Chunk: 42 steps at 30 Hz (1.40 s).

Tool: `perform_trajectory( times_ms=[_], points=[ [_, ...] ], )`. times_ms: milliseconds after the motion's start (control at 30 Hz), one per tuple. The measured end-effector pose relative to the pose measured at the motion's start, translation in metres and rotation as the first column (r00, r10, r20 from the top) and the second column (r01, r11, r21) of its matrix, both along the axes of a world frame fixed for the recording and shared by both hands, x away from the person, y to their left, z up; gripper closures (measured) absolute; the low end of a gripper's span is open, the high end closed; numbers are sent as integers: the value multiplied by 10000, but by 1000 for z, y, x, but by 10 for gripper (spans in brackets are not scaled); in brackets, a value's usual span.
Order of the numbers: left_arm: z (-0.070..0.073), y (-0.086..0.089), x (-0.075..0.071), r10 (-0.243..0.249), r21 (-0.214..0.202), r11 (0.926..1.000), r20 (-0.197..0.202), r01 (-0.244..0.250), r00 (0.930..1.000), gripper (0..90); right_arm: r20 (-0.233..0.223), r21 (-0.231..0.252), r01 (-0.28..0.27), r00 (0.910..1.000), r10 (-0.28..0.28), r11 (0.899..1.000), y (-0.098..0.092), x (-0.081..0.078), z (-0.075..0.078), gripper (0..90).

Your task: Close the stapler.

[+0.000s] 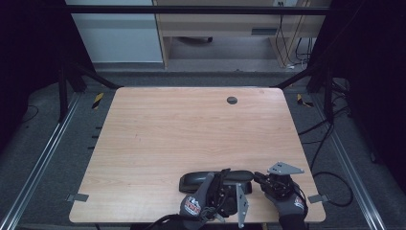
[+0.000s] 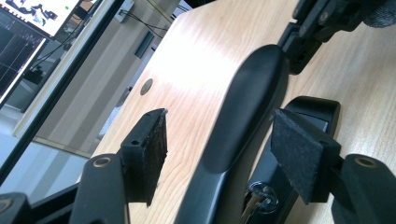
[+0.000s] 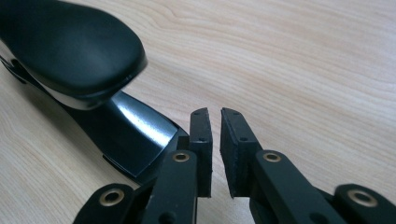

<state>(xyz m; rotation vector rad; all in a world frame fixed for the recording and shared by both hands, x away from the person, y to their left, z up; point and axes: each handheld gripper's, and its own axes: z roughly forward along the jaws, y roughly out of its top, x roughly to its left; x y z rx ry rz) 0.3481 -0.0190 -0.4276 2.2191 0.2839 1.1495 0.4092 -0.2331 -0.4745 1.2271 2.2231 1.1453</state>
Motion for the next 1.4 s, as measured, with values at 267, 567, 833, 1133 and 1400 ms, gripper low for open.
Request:
perform_trajectory(
  times_ms=[267,567,833,1133,1400],
  points=[
    [17,31,7,410,-669,9969,-225,-424,9989,359,121,122,50,9999,-51,9999,-1,-1,7,900],
    [31,81,26,1301,-1648,9764,-685,-1398,9891,361,354,394,220,9991,-234,9990,-3,-2,18,900],
    [29,128,39,1955,-2358,9466,-1222,-2198,9731,365,674,649,319,9971,-363,9974,-3,-4,31,900],
    [8,178,46,2809,-2799,9034,-1859,-3248,9416,368,1012,737,98,9947,-173,9972,3,-8,44,900],
    [-5,210,46,3438,-3026,8659,-2184,-3983,9133,370,1131,812,-226,9935,133,9964,13,-11,51,900]
  ],
)
